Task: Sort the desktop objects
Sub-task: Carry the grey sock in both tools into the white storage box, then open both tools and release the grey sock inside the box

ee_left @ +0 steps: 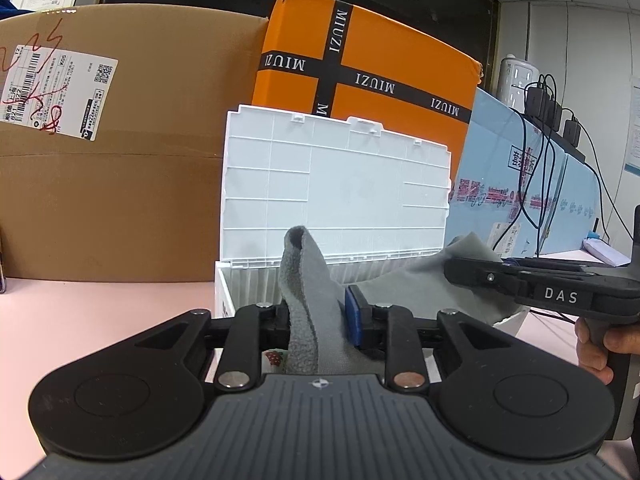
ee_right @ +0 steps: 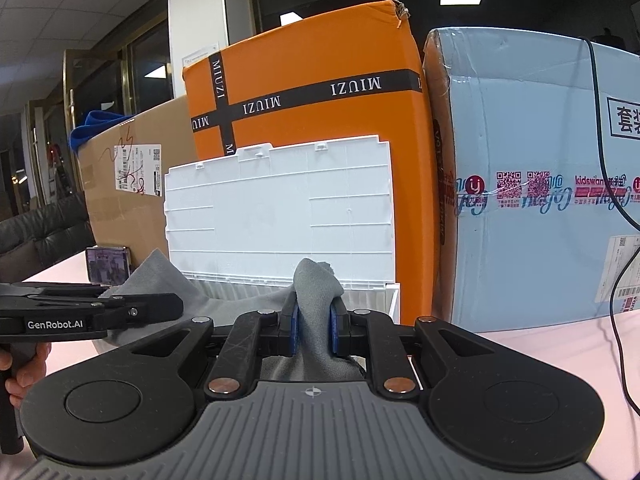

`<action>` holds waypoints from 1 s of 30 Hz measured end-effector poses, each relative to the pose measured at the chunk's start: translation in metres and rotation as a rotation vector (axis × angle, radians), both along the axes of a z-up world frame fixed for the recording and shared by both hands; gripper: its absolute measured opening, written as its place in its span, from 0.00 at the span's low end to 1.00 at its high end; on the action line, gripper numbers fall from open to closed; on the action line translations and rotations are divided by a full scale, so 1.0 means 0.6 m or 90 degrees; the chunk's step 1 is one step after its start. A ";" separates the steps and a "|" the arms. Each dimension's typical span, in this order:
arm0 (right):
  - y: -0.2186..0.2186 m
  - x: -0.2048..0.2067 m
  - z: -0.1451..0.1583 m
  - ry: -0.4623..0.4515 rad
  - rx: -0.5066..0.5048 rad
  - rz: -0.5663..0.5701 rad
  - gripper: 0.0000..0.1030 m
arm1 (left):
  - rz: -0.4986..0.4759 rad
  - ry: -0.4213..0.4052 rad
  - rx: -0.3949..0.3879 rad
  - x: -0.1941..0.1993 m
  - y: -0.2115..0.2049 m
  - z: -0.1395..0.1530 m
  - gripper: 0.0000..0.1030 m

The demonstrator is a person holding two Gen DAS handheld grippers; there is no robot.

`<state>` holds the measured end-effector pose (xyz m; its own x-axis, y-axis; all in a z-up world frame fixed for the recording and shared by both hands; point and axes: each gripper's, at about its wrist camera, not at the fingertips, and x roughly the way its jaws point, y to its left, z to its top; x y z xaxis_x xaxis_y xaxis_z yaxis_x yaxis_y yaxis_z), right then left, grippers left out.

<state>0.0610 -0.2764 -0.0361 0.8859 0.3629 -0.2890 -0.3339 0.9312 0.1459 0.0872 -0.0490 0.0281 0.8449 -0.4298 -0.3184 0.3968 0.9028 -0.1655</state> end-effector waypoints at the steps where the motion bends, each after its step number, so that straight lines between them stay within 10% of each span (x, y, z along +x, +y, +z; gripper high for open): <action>1: -0.001 0.000 0.000 -0.002 -0.003 -0.004 0.13 | 0.000 -0.005 -0.001 -0.001 0.001 0.001 0.33; 8: -0.003 -0.003 -0.002 -0.008 -0.011 -0.012 0.16 | 0.026 -0.024 0.001 0.000 0.015 0.004 0.47; 23: 0.008 -0.011 -0.013 -0.023 -0.054 -0.053 0.84 | 0.062 -0.006 0.022 0.006 0.019 -0.003 0.80; 30: -0.007 -0.032 -0.005 -0.048 -0.012 -0.070 0.98 | 0.061 -0.004 0.020 0.000 0.022 0.004 0.90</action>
<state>0.0421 -0.2803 -0.0389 0.9395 0.2576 -0.2256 -0.2392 0.9652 0.1061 0.0870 -0.0358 0.0307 0.8836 -0.3370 -0.3251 0.3099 0.9413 -0.1337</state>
